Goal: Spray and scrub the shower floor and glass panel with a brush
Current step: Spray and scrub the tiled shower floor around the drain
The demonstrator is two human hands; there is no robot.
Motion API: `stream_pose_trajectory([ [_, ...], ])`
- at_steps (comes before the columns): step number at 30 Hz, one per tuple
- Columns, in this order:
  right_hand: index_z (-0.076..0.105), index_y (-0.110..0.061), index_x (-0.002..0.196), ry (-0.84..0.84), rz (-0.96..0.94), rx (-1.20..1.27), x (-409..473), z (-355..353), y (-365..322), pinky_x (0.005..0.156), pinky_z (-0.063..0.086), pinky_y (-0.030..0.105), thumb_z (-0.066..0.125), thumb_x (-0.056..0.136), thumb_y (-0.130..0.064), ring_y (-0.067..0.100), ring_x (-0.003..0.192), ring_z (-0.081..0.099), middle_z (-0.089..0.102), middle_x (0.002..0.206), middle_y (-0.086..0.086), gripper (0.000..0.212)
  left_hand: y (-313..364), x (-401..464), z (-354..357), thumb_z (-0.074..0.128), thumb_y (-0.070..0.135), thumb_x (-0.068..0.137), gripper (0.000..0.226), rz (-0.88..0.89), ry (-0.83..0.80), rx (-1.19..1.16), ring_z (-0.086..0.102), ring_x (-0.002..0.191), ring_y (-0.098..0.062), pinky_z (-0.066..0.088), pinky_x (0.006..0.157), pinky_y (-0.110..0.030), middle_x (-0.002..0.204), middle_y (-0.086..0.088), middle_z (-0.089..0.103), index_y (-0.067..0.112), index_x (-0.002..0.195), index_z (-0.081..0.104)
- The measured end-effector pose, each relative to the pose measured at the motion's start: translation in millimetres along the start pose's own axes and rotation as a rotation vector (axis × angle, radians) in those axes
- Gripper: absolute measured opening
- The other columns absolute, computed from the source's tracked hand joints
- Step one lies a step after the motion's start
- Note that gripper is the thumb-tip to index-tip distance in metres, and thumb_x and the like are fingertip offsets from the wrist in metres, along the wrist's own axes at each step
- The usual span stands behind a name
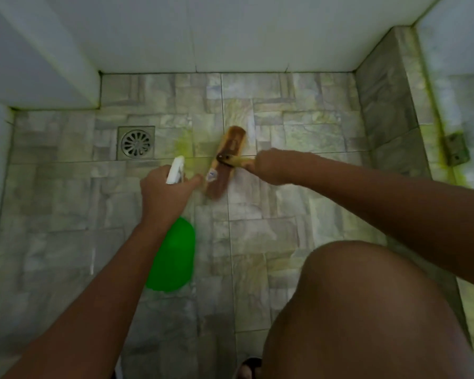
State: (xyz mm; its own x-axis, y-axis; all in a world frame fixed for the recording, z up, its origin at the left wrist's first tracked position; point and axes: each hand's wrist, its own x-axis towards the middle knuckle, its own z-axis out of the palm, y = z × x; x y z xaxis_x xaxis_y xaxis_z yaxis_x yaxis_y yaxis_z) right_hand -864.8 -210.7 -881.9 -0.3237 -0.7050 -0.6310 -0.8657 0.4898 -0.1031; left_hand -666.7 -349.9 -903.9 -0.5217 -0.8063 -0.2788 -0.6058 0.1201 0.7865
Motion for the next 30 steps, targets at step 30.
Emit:
stream_pose_trajectory([
  [30,0.057,-0.003,0.106,-0.121,0.421,0.200,-4,-25,86,0.075,0.059,0.045,0.018,0.082,-0.084,0.035,0.074,0.068,0.064,0.099,0.020,0.094,6,11,11,0.091,0.031,0.075,0.057,0.002,-0.118,-0.015,0.042,0.056,-0.019,0.036,0.057,-0.035,0.056,-0.001,0.042,0.015,0.054,0.040],
])
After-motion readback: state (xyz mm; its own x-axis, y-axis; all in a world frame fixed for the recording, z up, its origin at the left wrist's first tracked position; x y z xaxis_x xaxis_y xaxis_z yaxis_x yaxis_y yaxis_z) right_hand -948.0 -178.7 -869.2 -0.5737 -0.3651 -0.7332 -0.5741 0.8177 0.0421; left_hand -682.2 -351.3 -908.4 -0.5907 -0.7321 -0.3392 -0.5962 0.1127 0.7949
